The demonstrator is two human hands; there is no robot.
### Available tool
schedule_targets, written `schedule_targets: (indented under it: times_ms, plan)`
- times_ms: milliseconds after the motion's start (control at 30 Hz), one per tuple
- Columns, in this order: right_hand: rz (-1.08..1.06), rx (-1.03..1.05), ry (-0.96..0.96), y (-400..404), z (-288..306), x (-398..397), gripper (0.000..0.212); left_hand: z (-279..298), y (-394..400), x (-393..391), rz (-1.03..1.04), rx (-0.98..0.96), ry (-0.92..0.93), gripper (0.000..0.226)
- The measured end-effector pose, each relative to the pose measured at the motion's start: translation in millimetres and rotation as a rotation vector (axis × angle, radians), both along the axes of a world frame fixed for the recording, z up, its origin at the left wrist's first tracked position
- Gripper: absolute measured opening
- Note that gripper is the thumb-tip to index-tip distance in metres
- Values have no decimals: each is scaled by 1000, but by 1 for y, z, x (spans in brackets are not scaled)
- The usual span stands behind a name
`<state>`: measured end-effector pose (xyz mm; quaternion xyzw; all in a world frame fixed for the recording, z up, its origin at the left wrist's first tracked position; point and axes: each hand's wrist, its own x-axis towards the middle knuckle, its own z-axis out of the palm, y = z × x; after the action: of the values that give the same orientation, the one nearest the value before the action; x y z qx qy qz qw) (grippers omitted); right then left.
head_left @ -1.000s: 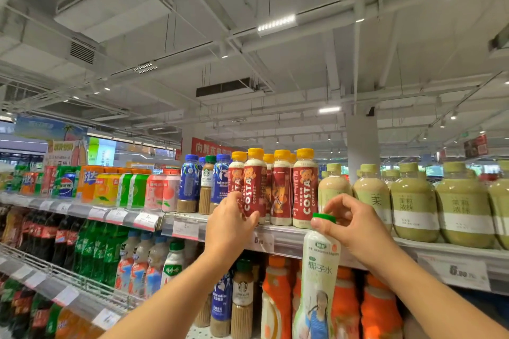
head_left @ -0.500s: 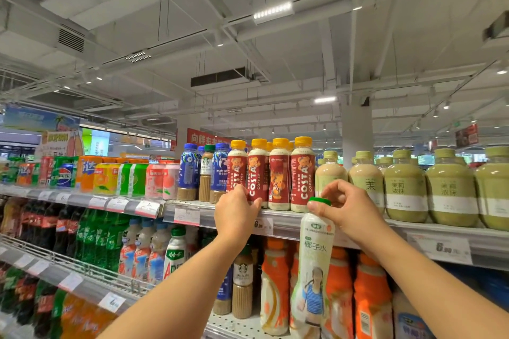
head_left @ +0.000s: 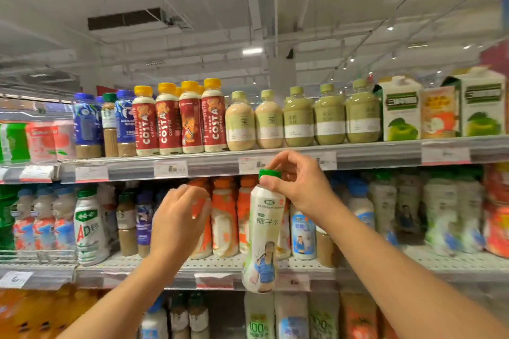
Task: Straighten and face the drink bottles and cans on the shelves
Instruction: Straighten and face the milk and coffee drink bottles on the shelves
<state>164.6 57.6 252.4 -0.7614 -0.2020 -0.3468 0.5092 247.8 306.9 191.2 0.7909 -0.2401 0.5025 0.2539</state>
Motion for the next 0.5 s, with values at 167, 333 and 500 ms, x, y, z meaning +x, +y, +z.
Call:
schedule_targets:
  times_ms: [167,333,500]
  plan:
    - [-122,-33,126,-63,-72,-53,28,-60,-59,-27,-173,69,10,23]
    - [-377,-47,172,-135,-100,-98,27,-103,-129,-46,-293,211,98,15]
    - [-562,4,95,-198,-83,-126,24,-122,-189,-59,-309,385,154,34]
